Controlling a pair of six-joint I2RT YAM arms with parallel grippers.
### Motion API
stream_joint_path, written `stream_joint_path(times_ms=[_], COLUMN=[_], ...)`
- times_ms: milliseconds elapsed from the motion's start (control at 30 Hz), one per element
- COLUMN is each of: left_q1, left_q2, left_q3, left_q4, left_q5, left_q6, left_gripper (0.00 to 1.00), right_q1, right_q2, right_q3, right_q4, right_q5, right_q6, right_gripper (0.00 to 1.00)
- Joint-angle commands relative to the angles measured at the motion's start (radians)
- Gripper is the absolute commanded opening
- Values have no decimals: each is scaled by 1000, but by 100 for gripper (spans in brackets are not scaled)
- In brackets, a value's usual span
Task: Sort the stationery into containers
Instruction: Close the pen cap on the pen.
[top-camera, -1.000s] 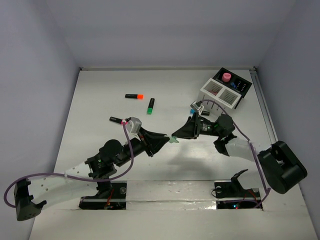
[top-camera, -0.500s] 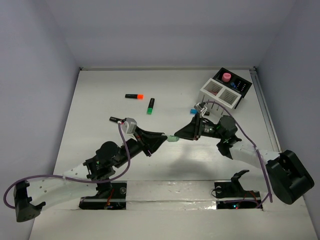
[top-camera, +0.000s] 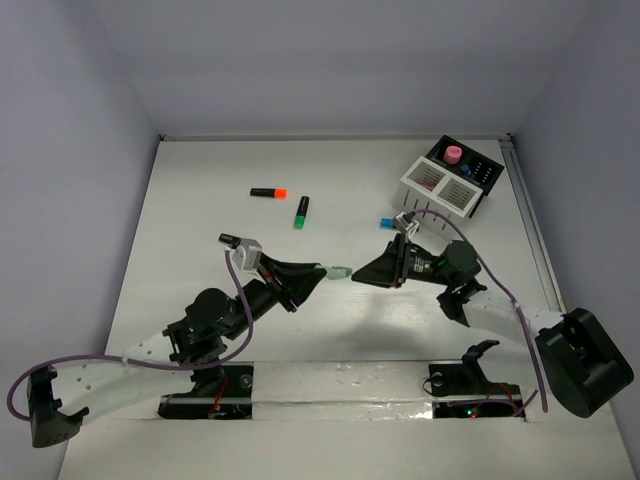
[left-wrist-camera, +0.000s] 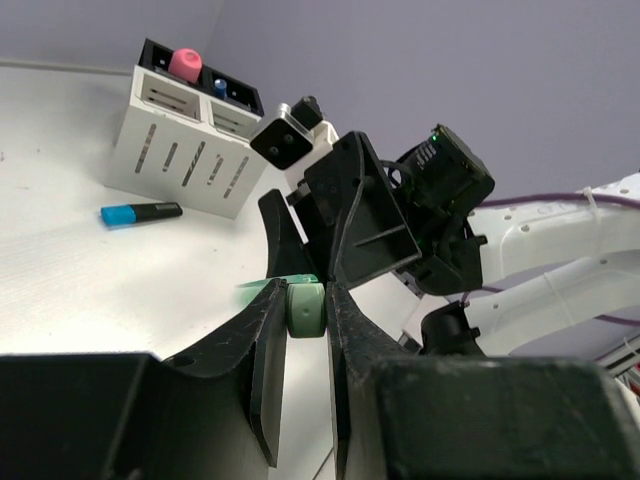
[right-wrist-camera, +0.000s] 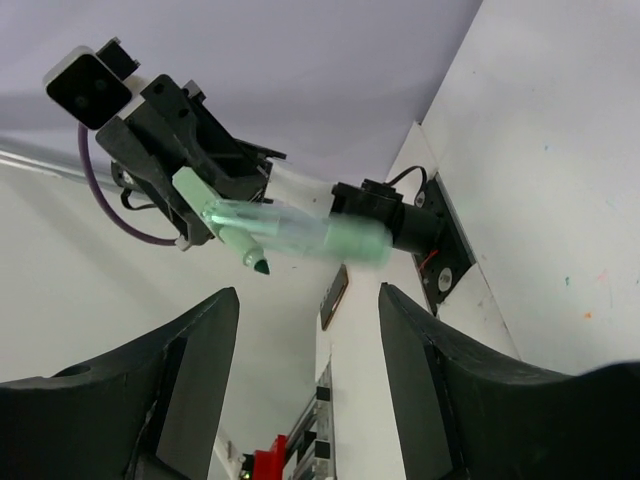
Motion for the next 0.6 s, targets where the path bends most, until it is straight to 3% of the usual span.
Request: stream_joint_path(times_ms=[0,233,333,433,567], left_q1=[5,5,5,5,5], left_q2=[-20,-19,-17,-28,-42], left_q3=[-10,-32,-41,-47,-47], left_q4=[87,114,142,167,197], left_q5=[-23,-21,-9,-3,-9], left_q6=[-11,-31,-45,-62,-94], left_gripper=[0,0,0,0,0], right_q1=[-3,-3,-3,-3,-3], right_q2=[-20,-20,-7,45,198], right_q3=[-18,-32,-19,-29,-29], right_q4=[100,135,82,216,603], right_q5=[12,9,33,50,93], right_q6=[15,14,-64,-65,66], right_gripper=[65,70,75,80,76])
